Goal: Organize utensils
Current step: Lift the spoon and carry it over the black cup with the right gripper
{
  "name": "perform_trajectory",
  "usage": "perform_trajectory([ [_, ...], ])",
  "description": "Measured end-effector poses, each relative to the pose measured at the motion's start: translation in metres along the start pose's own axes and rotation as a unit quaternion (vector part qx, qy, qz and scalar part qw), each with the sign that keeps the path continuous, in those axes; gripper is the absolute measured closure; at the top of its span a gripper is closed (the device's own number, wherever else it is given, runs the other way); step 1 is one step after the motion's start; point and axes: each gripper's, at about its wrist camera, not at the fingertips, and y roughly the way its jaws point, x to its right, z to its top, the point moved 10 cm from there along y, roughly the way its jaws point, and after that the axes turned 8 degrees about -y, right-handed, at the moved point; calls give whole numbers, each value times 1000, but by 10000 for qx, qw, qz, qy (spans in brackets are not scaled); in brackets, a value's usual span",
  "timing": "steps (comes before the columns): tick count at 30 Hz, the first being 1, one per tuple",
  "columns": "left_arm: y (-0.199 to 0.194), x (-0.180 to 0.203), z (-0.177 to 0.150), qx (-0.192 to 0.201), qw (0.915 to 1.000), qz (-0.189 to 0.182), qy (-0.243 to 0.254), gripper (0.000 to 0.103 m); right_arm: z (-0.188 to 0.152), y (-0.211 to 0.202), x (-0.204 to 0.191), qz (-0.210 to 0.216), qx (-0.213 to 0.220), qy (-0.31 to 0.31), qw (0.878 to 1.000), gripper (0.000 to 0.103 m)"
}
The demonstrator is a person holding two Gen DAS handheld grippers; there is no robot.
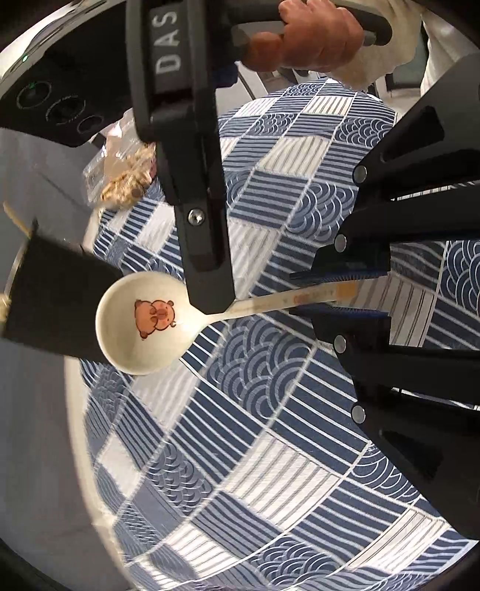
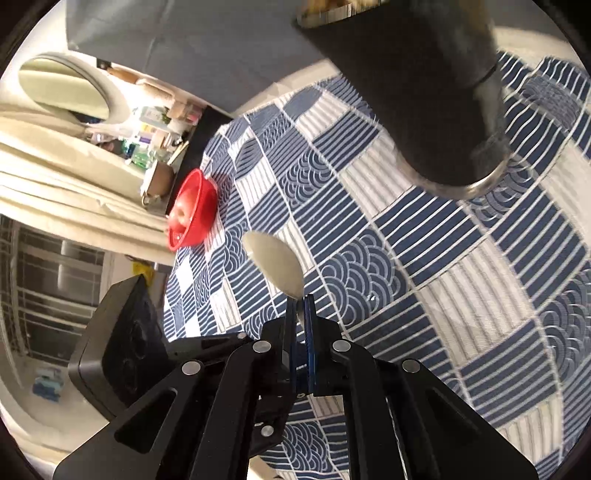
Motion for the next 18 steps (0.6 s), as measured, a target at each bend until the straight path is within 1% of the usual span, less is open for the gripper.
perform_trajectory([
  [4, -14, 20, 8, 145, 9997, 50, 211, 90, 3, -27, -5, 108, 242, -38, 9996, 99],
  [11, -42, 55, 23, 438, 9973, 220, 546, 91, 7, -75, -21, 186, 652, -299, 9972, 99],
  [15, -55, 74, 31, 603, 9952, 286, 723, 91, 11, -104, -31, 162, 903, -509, 9945, 99],
  [18, -64, 85, 39, 722, 9937, 240, 826, 91, 15, -121, -37, 96, 1071, -624, 9922, 99],
])
